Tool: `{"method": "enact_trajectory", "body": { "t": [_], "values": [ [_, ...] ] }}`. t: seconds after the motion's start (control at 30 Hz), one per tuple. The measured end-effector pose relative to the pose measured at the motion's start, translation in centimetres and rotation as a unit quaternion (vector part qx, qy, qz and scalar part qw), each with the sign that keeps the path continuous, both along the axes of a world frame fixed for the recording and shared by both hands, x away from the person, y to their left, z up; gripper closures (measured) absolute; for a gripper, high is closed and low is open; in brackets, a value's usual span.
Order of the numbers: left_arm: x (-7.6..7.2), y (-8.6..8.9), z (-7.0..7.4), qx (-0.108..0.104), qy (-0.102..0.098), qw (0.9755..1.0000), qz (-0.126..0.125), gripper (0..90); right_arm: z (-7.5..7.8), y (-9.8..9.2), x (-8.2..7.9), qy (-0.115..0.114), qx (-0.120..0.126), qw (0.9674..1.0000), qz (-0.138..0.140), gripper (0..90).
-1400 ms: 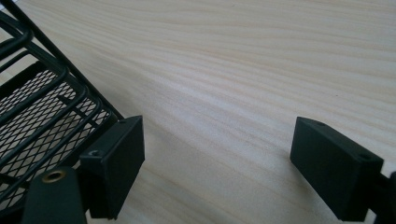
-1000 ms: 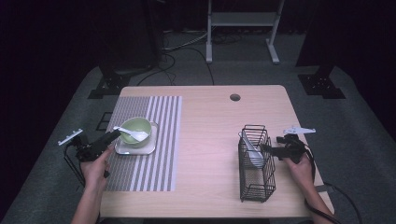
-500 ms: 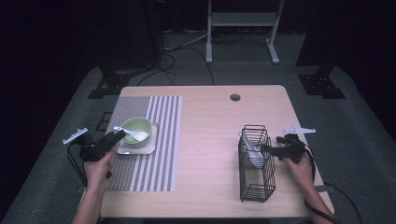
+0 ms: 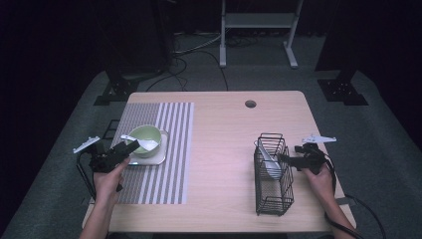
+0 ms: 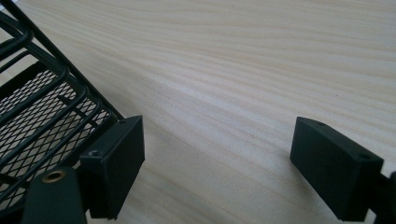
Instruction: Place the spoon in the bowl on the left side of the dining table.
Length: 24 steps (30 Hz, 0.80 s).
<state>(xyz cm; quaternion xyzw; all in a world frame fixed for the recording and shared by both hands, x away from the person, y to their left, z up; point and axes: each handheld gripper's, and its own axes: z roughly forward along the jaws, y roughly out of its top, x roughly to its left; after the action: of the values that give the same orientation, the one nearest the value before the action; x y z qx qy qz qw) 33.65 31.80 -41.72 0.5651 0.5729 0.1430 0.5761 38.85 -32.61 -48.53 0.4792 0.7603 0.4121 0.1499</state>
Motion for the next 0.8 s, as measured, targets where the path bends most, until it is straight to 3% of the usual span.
{"method": "enact_trajectory", "body": {
  "t": [0.23, 0.3, 0.8],
  "values": [
    [-0.1, -0.8, 0.1, 0.009, 0.003, 0.9999, -0.01, 15.9, 0.0, 0.0, 0.0, 0.0, 0.0, 1.0, 0.001, 16.7],
    [-0.1, -0.9, 0.1, 0.013, 0.007, 0.9999, -0.009, 11.5, 0.0, 0.0, 0.0, 0.0, 0.001, 1.0, 0.001, 16.7],
    [-0.5, -2.3, 0.0, 0.023, 0.01, 0.9991, -0.035, 10.0, 0.0, 0.0, 0.0, -0.001, 0.0, 1.0, 0.001, 16.7]
  ]
}}
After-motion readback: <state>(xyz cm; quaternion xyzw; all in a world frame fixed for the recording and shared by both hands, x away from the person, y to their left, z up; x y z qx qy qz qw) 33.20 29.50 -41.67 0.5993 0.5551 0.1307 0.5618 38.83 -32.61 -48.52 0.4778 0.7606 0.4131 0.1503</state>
